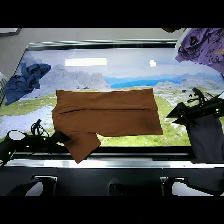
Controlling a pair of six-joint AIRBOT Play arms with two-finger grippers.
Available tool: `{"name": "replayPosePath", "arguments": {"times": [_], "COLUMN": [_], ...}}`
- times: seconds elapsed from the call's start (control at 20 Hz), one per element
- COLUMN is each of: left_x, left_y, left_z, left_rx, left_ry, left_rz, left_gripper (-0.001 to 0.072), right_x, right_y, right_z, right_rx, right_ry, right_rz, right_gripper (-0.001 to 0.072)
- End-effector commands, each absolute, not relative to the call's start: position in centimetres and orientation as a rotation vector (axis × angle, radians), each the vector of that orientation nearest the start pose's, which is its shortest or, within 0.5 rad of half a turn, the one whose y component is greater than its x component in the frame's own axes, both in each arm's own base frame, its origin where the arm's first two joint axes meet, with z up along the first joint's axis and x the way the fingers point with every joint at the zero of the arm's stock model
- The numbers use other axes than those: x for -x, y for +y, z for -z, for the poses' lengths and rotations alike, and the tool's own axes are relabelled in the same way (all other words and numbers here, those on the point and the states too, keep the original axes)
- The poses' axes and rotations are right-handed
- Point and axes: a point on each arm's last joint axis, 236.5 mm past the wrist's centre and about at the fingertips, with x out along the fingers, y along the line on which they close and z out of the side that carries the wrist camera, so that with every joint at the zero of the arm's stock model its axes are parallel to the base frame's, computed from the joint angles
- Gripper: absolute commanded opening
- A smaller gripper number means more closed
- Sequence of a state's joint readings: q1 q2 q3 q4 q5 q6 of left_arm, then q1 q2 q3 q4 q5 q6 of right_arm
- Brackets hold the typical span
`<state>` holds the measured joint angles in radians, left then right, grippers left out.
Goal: Fold the clothes and pants, and hang the long-sleeved shirts on hangers.
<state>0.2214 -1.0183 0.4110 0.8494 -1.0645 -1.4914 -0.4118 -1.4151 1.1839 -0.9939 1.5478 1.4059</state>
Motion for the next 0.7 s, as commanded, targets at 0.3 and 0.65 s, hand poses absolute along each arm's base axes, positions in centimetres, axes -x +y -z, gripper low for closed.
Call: {"name": "replayPosePath", "arguments": {"times": [0.3, 0.65], "left_x": [-21.9, -21.6], "left_y": [-11.1, -11.2], "left_z": [10.5, 10.4], "left_rx": [0.900, 0.903], "left_ry": [1.545, 1.557], "left_rz": [0.112, 0.119], "left_gripper": [0.0016, 0.0016], "right_x": [-32.3, -28.9], "right_y": [-0.9, 0.6], "right_z": [-0.1, 6.5], "right_rx": [-0.707, -0.764], "right_ry": [1.557, 1.679], "right_rz": [-0.210, -0.221], "right_gripper": [0.0483, 0.0554]}}
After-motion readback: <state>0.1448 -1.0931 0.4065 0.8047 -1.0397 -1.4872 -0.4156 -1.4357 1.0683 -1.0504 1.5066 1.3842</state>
